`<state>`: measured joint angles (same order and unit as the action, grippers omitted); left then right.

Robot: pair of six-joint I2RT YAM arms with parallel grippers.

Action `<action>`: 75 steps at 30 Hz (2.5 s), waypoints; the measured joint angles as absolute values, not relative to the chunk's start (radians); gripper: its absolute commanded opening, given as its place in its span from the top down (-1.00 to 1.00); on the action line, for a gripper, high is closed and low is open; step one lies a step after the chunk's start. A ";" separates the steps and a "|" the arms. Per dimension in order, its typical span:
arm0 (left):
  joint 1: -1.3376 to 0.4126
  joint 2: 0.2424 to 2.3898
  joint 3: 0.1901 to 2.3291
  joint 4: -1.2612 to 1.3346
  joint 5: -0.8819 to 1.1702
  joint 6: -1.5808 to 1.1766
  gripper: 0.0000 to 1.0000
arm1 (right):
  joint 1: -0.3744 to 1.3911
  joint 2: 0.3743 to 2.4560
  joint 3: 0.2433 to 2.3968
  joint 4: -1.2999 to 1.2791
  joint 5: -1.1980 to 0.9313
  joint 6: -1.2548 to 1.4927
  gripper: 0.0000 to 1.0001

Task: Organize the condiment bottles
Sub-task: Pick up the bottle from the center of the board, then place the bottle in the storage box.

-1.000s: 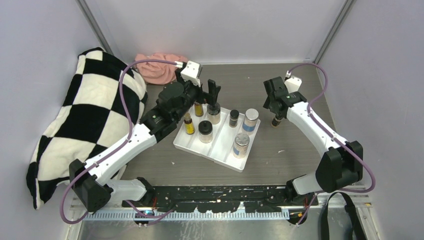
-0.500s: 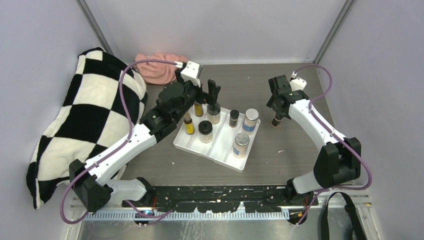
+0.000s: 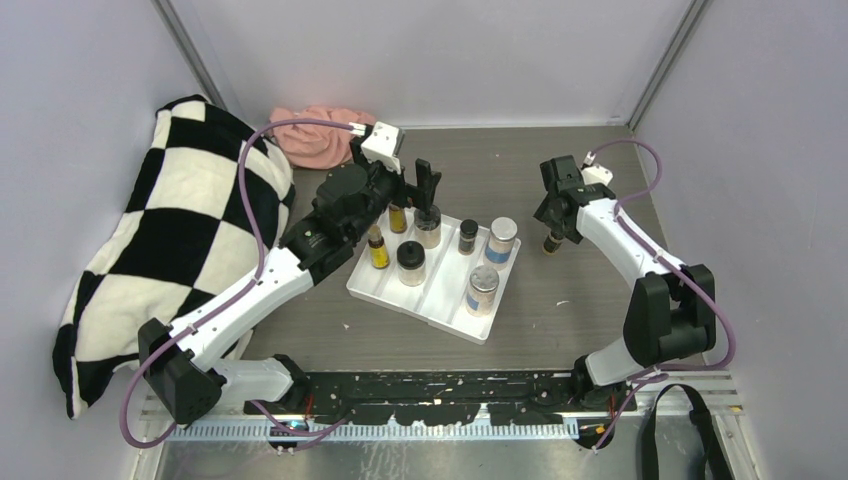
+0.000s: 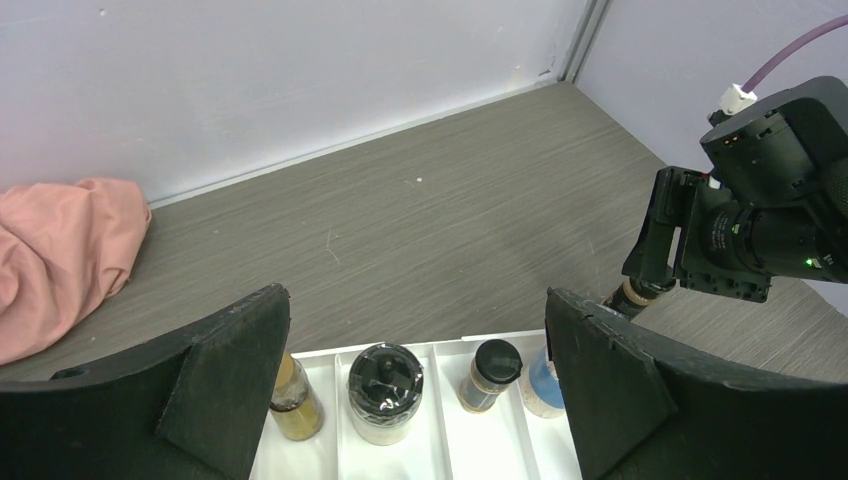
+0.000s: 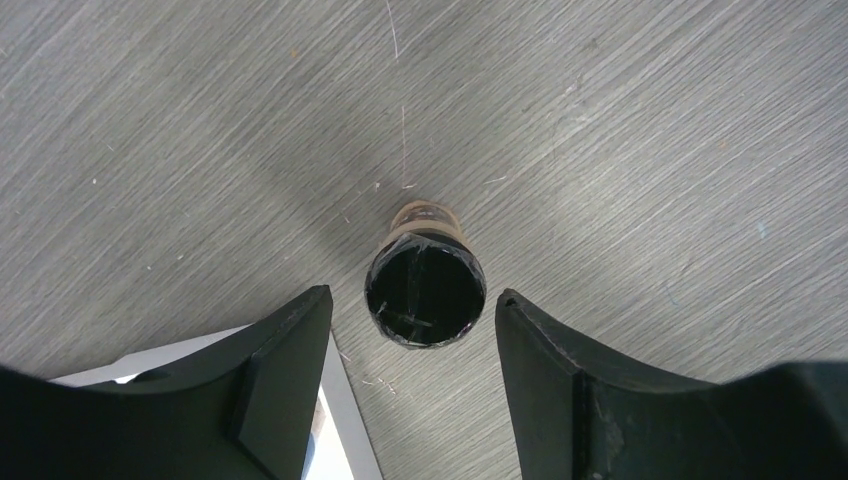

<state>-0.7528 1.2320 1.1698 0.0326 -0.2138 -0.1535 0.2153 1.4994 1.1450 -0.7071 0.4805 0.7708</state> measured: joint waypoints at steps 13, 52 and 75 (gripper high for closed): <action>-0.749 1.232 1.164 0.033 -0.208 -0.154 -0.99 | 0.209 1.513 1.112 -0.673 0.464 0.775 -0.12; -0.744 1.240 1.161 0.036 -0.229 -0.160 -1.00 | 0.249 1.203 1.188 -0.701 0.438 0.631 0.99; -0.744 1.231 1.180 0.086 -0.551 -0.176 -0.99 | 0.714 1.161 1.372 -0.805 0.407 0.431 0.99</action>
<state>-0.7441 1.2312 1.1797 0.0860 -0.5507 -0.1764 0.7136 1.1610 1.3716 -0.8055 0.4068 0.4309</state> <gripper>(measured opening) 0.996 0.515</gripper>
